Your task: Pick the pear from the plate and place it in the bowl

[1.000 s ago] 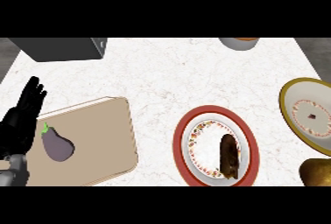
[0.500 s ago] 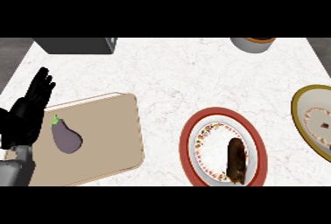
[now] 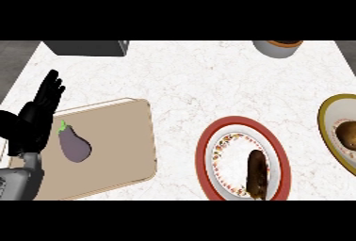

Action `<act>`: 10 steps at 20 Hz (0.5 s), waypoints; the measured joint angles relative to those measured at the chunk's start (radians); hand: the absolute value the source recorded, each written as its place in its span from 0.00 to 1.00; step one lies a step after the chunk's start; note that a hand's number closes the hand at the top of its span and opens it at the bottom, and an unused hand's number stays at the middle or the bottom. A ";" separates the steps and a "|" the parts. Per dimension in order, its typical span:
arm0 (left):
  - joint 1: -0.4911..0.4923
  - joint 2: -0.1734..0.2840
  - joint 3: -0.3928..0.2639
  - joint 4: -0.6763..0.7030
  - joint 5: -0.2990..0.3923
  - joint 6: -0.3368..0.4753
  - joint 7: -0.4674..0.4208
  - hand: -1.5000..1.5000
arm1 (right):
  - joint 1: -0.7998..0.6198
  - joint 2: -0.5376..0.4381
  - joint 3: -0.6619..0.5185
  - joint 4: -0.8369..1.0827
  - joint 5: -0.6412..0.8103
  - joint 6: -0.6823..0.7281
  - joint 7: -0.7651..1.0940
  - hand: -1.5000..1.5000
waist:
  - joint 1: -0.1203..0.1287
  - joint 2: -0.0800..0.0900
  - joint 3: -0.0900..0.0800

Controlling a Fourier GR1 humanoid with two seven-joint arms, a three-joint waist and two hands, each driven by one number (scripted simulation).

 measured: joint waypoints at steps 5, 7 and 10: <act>-0.026 -0.020 -0.010 0.022 -0.014 0.003 -0.006 0.50 | -0.094 -0.005 0.067 0.240 0.109 -0.013 -0.001 0.00 | 0.012 0.005 0.002; -0.018 -0.021 -0.007 0.012 -0.013 0.000 -0.002 0.50 | -0.126 -0.013 0.088 0.337 0.141 -0.013 -0.065 0.00 | 0.013 0.005 0.002; 0.000 -0.022 -0.006 0.000 -0.013 -0.007 -0.007 0.50 | -0.187 -0.020 0.087 0.459 0.140 0.031 -0.150 0.00 | 0.016 0.004 0.003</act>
